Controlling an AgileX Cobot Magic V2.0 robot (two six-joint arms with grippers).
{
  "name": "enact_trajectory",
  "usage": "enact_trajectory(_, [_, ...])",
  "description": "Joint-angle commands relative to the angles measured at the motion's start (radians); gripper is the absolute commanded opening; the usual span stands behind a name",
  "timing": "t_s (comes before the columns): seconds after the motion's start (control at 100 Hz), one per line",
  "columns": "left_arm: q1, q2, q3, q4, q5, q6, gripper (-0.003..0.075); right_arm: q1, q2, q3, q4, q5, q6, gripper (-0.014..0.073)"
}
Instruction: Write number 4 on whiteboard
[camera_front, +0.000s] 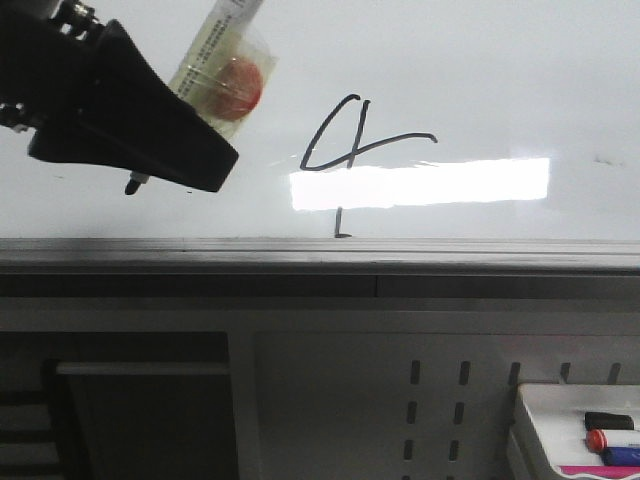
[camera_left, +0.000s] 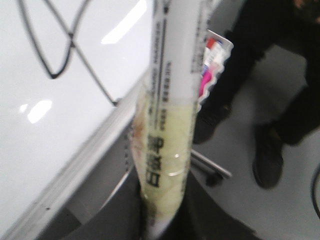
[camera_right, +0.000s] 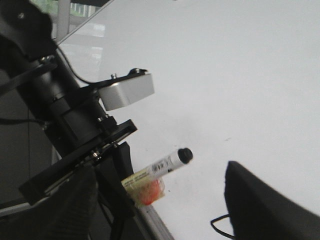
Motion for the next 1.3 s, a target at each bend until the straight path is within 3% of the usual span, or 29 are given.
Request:
enact_trajectory(0.0, [-0.018, -0.013, -0.003, -0.159, -0.189, -0.009, -0.0020, -0.002, -0.026, -0.037, 0.035, -0.051, 0.022, 0.0346])
enact_trajectory(0.1, [-0.044, -0.007, 0.002, -0.251, -0.361, -0.009, -0.0020, -0.002, -0.032, -0.037, 0.035, -0.094, 0.022, 0.0139])
enact_trajectory(0.22, [-0.081, 0.021, -0.002, -0.300, -0.466, -0.009, -0.0020, -0.002, -0.030, -0.037, 0.035, -0.097, 0.022, -0.0071])
enact_trajectory(0.48, [-0.096, 0.138, -0.015, -0.473, -0.483, -0.009, -0.0020, -0.002, -0.030, -0.037, 0.035, -0.133, 0.022, -0.0071])
enact_trajectory(0.82, [-0.096, 0.254, -0.148, -0.473, -0.525, -0.009, -0.0020, -0.002, -0.030, -0.037, 0.035, -0.147, 0.022, -0.0071])
enact_trajectory(1.29, [-0.096, 0.311, -0.157, -0.511, -0.614, -0.009, -0.0020, -0.002, -0.030, -0.037, 0.035, -0.179, 0.022, -0.0071])
